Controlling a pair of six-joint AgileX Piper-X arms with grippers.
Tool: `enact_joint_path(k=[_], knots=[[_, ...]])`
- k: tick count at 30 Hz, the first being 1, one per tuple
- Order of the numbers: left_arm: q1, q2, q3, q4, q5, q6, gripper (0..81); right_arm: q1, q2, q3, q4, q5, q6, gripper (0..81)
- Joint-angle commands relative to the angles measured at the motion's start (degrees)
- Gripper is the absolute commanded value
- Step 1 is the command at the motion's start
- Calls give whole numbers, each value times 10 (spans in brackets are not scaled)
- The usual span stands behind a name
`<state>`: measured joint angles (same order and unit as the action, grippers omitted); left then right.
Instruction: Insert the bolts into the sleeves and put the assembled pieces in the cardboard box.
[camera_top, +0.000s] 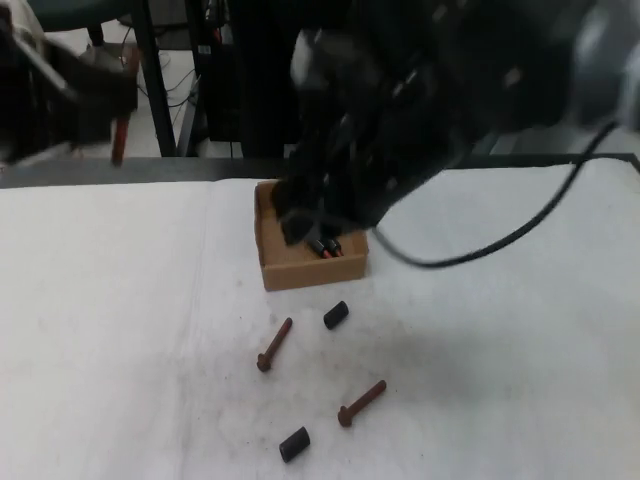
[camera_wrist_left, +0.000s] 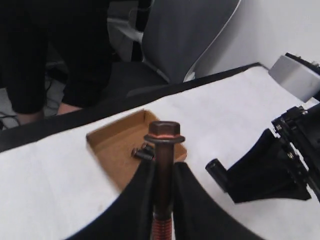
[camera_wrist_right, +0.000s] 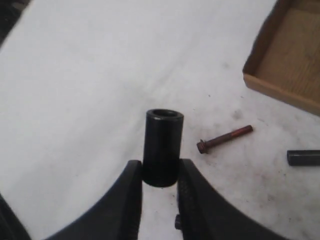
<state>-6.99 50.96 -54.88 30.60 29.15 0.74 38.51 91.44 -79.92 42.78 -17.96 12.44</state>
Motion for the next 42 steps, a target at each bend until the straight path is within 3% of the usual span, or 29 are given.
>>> enact_joint_path(k=[1, 16, 22, 35, 42], knots=[[1, 6, -2, -78, 37, -54, 2, -17, -54, -4, -13, -65, -7, 8], [-2, 132, -2, -217, 169, -181, 2, -18, -118, 7, 21, -128, -97, 8], [-27, 150, -2, -335, 170, -219, 2, -18, -118, 76, -6, -154, -94, 8], [-57, 196, 27, -459, 172, -299, 2, -19, -121, 213, -400, -188, 70, 8], [-57, 216, 108, -630, 172, -404, 2, -21, -121, 242, -428, -188, 73, 8]])
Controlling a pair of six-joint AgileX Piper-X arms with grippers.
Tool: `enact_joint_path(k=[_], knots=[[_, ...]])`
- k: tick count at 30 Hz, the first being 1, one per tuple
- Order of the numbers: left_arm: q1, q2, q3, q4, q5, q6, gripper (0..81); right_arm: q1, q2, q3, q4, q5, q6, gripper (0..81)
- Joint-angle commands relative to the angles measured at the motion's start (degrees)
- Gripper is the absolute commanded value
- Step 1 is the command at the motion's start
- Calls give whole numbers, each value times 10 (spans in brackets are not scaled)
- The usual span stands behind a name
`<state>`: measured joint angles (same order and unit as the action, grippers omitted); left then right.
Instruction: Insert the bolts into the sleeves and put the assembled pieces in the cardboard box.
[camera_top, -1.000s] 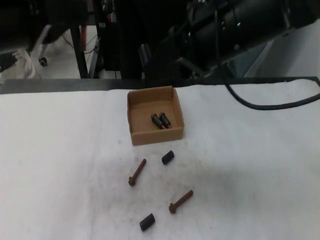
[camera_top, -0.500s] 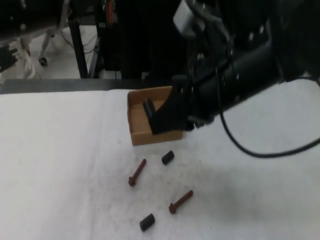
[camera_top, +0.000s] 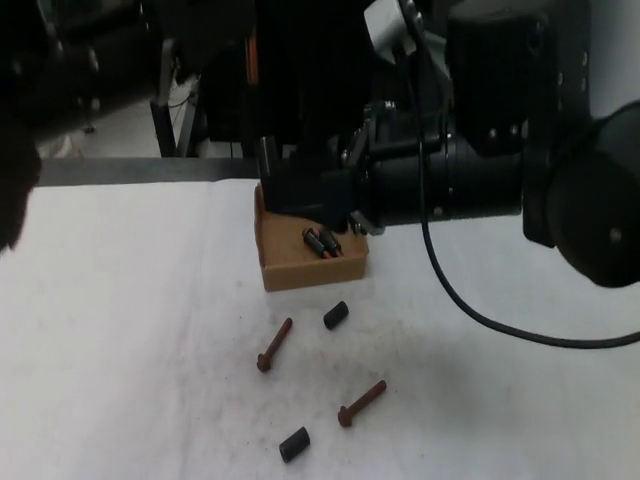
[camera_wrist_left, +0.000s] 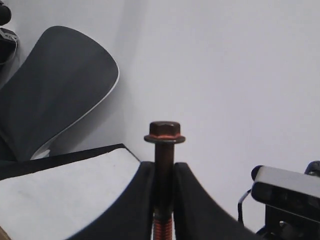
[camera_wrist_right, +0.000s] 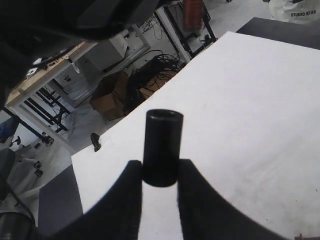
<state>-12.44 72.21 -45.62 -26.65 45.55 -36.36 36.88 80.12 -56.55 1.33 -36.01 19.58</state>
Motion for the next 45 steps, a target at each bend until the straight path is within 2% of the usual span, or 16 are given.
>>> enact_joint_path(k=[1, 12, 21, 27, 45], knots=[[-2, 6, 25, -76, 8, -40, 2, -5, -8, 12, -17, -8, 1, 8], [-2, 6, 39, -96, 9, -28, 2, -19, -8, 37, -52, -8, 3, 8], [-2, 6, 39, -113, 58, -31, 2, -21, -6, 37, -97, -18, 16, 8], [-6, 6, 39, -153, 58, -53, 2, -21, 5, 37, -98, -21, 24, 8], [-6, 6, 39, -156, 58, -53, 2, -21, 7, 37, -159, -25, 64, 8]])
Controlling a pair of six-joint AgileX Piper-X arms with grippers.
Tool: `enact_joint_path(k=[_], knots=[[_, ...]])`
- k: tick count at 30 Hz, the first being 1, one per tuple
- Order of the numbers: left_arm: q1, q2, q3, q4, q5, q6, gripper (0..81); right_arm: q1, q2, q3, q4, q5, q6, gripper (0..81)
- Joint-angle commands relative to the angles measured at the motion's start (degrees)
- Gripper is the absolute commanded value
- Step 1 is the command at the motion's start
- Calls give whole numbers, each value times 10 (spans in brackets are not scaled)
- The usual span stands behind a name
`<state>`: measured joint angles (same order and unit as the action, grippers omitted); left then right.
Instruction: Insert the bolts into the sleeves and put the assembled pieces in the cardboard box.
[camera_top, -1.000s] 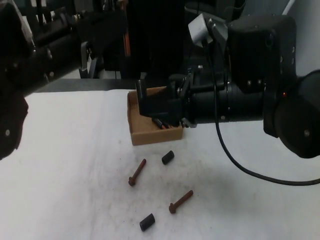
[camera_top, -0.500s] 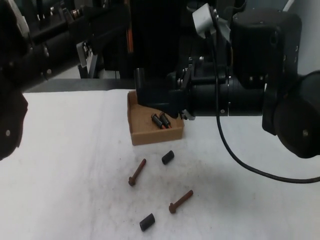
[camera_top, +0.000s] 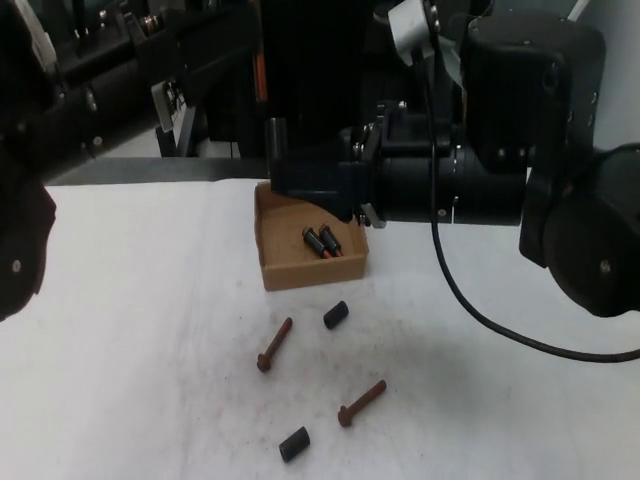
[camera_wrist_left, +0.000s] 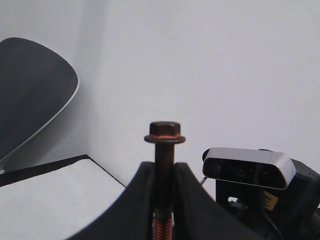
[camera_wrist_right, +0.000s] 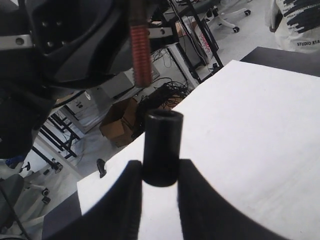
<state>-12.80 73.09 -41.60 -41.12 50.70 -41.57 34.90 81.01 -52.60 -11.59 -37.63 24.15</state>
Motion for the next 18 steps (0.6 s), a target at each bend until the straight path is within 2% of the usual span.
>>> enact_joint_path(k=[1, 18], knots=[[-3, -3, -2, -11, 7, -1, 2, -1, -2, -2, -34, -9, 20, 8], [-3, 5, -2, -11, -10, -1, 2, 3, -2, -2, -42, -18, 29, 8]])
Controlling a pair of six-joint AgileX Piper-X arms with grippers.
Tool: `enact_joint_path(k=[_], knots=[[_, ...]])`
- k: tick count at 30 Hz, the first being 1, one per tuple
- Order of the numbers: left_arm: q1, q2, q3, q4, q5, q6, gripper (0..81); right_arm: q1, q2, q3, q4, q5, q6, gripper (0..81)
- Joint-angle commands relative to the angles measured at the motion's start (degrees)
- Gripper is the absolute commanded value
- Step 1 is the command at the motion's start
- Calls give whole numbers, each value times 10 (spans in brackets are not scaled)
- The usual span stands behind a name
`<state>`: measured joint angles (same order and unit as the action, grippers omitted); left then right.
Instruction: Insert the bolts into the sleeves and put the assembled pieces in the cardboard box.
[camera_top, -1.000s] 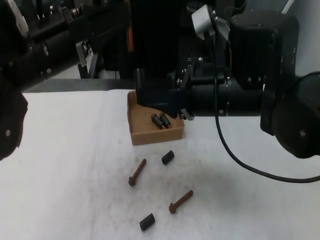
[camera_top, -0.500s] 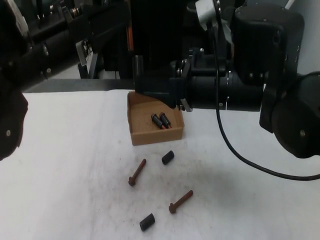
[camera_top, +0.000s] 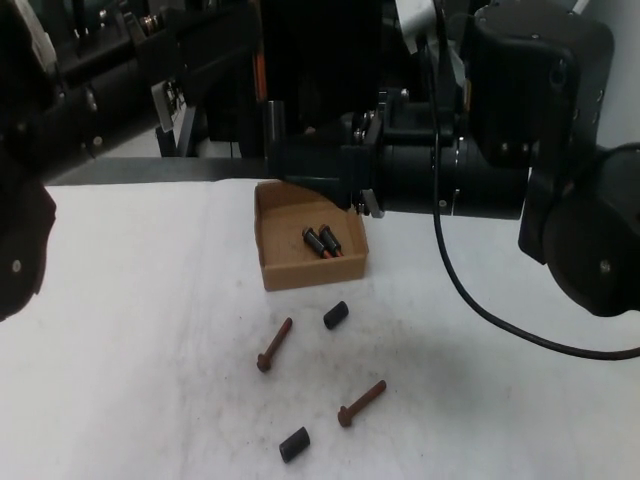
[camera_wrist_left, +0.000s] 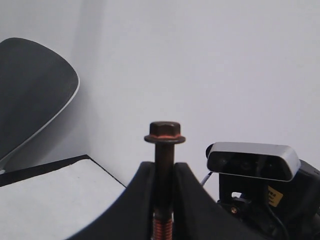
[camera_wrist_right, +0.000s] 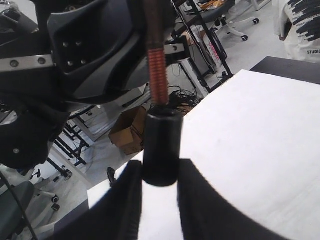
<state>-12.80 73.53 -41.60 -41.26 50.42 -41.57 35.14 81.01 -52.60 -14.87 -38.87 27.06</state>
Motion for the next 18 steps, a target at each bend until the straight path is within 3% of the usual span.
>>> enact_joint_path(k=[1, 18], knots=[[-3, 2, -2, -10, -7, -1, 2, 3, -2, -2, -9, -5, 0, 8], [-27, 7, -2, -10, -14, -1, 2, 10, -2, -2, -9, -5, -1, 8]])
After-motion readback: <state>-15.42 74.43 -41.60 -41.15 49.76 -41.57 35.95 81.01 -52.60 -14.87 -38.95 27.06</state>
